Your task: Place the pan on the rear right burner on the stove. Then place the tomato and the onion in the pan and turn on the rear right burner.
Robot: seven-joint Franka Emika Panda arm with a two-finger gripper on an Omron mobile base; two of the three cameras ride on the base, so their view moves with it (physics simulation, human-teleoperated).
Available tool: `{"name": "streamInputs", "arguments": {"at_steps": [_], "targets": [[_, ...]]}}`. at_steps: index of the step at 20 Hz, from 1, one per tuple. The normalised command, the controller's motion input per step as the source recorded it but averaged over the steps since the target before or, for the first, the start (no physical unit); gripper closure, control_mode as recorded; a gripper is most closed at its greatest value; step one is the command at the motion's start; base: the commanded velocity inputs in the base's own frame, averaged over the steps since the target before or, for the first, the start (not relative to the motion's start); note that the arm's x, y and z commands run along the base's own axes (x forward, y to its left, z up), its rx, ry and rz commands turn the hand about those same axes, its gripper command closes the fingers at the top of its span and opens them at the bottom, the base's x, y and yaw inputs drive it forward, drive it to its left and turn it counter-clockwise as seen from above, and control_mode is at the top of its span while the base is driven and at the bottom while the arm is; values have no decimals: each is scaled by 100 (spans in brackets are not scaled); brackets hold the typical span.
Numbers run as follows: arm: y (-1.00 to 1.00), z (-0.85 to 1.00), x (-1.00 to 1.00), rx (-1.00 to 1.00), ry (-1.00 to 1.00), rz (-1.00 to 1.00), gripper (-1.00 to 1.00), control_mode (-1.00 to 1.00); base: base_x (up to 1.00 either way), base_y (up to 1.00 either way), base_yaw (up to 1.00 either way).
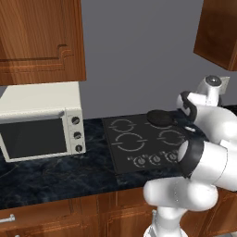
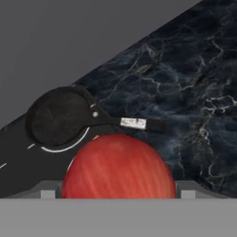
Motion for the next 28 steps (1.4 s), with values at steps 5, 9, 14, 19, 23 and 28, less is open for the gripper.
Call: {"name": "streamInputs", "arguments": {"at_steps": [5, 9, 14, 19, 23, 28], "targets": [[31, 4, 63, 10, 13, 0, 100, -100, 0, 0, 0], [25, 0, 62, 12, 20, 0, 100, -100, 0, 0, 0], [24, -6, 54, 5, 18, 0, 100, -100, 0, 0, 0], [11, -33, 57, 0, 4, 0, 100, -100, 0, 0, 0], [2, -42, 36, 0, 2, 0, 100, -100, 0, 0, 0], [0, -50, 24, 0, 4, 0, 100, -100, 0, 0, 0]]}}
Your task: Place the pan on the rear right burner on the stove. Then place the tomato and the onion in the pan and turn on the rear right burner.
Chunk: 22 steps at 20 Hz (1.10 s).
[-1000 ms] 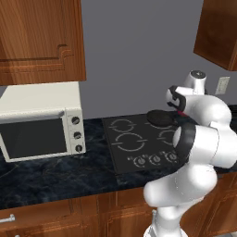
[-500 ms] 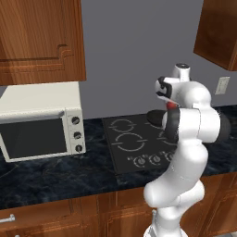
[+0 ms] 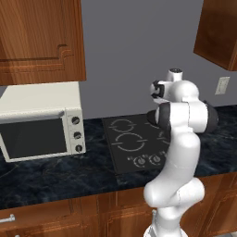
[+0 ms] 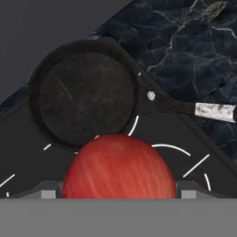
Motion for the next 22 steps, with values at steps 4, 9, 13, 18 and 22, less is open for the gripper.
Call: {"name": "streamInputs", "arguments": {"at_steps": [4, 9, 13, 18, 22], "targets": [[0, -45, 42, 0, 4, 0, 100, -100, 0, 0, 0], [0, -26, 49, 1, 3, 0, 100, -100, 0, 0, 0], [0, -20, 51, 2, 3, 0, 100, -100, 0, 0, 0], [0, -30, 44, 1, 6, 0, 100, -100, 0, 0, 0], [-2, -34, 39, 0, 6, 0, 100, -100, 0, 0, 0]]}}
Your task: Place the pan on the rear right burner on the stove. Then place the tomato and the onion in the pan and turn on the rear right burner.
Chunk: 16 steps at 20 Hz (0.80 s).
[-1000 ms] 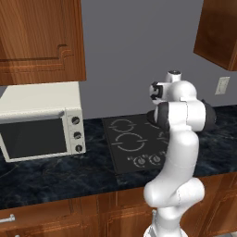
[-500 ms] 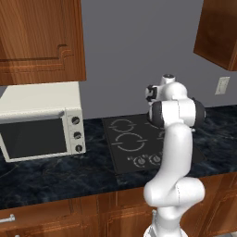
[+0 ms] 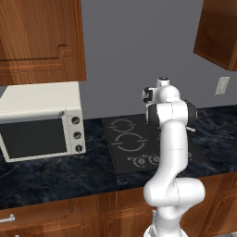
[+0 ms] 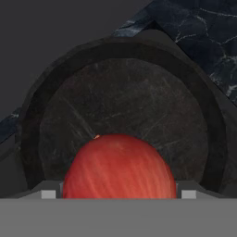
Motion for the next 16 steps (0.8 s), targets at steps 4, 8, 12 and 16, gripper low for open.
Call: {"name": "streamInputs", "arguments": {"at_steps": [4, 8, 12, 16], "targets": [[-1, -24, 36, 0, 5, 0, 100, -100, 0, 0, 0], [-1, -12, 12, 0, 4, 0, -100, -100, 0, 0, 0], [-8, 0, 0, 0, 1, 0, -100, -100, 0, 0, 0], [-16, 1, -26, 0, 0, 0, -100, -100, 0, 0, 0]]}}
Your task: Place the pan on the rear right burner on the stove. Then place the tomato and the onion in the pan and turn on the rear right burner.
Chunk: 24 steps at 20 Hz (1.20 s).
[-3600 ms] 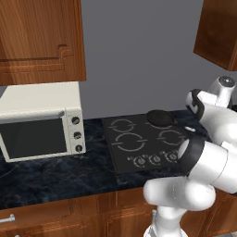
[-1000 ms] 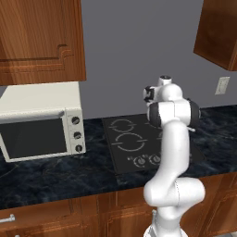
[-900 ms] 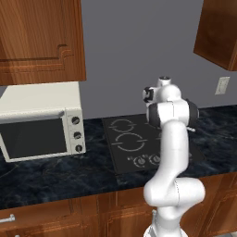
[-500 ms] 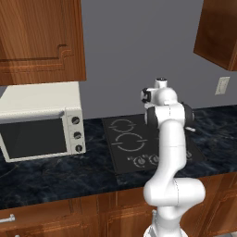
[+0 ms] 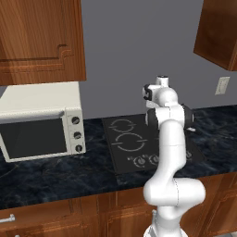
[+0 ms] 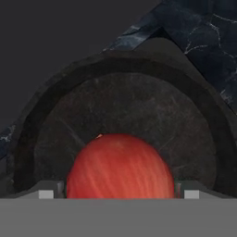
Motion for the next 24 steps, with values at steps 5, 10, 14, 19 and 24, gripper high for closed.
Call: {"name": "streamInputs", "arguments": {"at_steps": [5, 10, 14, 19, 24], "targets": [[-9, 11, -42, 2, 0, 0, -100, -100, 0, 0, 0], [0, 27, -49, 3, 0, 0, -100, -100, 0, 0, 0], [2, 53, -78, 0, -9, 0, -100, -100, 0, 0, 0], [12, 59, -97, 0, -17, 0, -100, -100, 0, 0, 0], [8, 36, -100, 0, -10, 0, -100, -100, 0, 0, 0]]}}
